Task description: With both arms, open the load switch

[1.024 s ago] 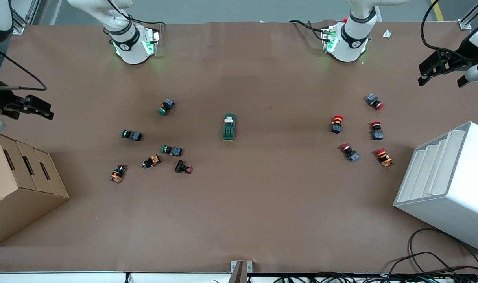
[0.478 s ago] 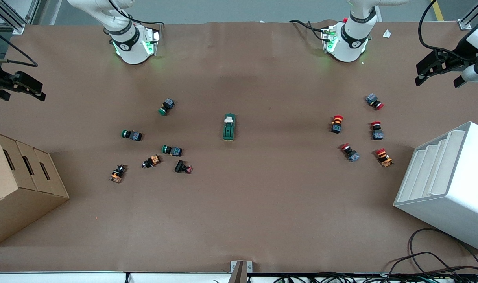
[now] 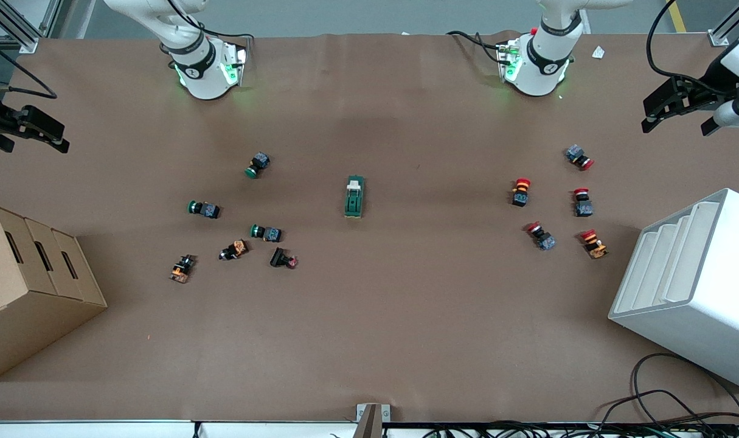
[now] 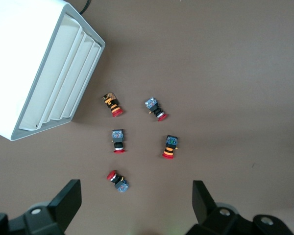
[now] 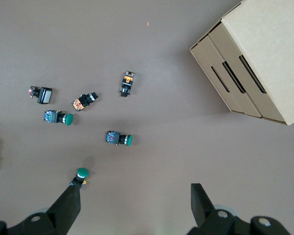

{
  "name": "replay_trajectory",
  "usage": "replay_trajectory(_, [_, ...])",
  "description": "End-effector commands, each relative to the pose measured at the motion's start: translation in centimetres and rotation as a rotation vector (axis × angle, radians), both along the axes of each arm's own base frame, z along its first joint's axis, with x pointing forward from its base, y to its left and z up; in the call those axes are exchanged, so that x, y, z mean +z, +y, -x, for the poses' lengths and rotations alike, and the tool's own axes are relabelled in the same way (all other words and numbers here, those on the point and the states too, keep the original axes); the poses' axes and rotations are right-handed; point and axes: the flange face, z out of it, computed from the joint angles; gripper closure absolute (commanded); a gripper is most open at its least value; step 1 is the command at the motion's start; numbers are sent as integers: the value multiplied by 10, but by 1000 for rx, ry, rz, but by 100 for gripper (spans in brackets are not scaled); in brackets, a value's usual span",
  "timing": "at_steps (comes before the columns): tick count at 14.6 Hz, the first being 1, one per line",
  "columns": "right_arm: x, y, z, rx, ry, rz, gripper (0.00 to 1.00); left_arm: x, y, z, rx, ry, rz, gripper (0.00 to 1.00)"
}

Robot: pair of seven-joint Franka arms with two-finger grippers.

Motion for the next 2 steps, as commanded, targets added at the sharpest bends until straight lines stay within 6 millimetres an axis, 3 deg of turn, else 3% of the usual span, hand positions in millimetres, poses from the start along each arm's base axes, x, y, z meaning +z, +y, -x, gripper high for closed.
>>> replay_trajectory(1, [5, 0, 12, -9, 0, -13, 0, 2, -2, 1, -18, 21, 12, 0])
replay_trajectory(2, [6, 1, 12, -9, -2, -18, 0, 2, -2, 1, -20, 24, 12, 0])
